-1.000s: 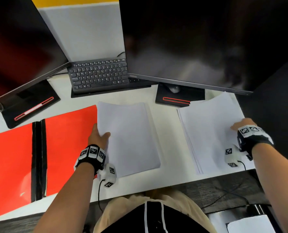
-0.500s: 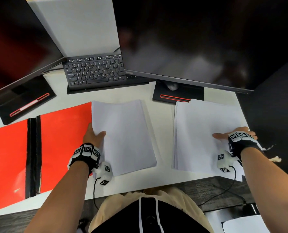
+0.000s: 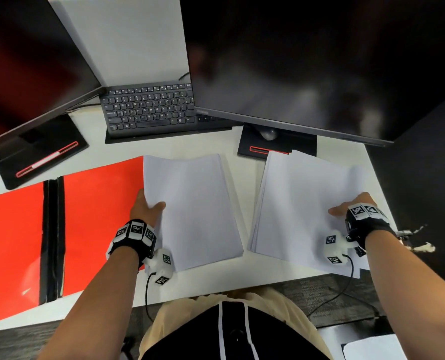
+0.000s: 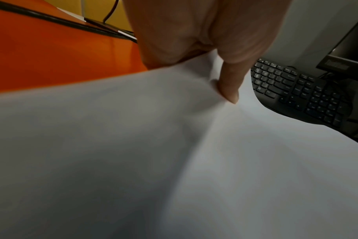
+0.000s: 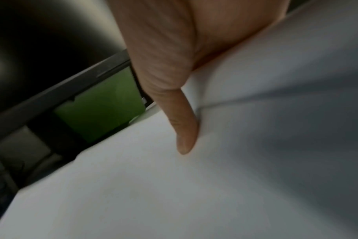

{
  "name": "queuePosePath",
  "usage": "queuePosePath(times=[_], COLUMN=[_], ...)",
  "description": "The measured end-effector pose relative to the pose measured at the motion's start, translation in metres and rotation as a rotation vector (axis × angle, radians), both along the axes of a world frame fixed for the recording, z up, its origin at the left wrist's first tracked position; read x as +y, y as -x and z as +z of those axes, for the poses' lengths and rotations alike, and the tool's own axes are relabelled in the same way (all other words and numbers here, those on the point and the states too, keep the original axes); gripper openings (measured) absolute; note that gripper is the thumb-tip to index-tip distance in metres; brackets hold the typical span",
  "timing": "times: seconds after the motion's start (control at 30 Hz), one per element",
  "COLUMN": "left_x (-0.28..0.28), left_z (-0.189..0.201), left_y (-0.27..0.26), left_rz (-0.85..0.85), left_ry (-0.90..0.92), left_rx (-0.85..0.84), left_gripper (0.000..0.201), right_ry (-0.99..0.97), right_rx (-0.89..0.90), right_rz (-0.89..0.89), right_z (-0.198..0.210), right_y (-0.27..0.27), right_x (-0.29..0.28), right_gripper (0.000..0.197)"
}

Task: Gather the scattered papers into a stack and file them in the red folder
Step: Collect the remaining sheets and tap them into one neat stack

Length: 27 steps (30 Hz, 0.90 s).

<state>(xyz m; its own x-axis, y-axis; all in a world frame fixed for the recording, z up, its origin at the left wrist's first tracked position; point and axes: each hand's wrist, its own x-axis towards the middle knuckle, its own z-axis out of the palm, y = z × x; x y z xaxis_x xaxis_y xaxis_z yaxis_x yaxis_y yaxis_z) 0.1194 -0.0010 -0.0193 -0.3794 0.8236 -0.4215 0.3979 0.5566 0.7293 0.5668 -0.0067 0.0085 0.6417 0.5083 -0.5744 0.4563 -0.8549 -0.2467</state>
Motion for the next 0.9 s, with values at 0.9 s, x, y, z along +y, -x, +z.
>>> queuePosePath(times=[0.9], left_x=[-0.011], left_z=[0.0], left_y=[0.024], left_rz=[0.334], left_ry=[0.142], left_rx=[-0.742], left_gripper=[0.06], right_ry=[-0.258], right_rx=[0.486], right_rz=[0.316], right_z=[0.024], right_y=[0.182], right_x=[0.078], right_gripper=[0.042])
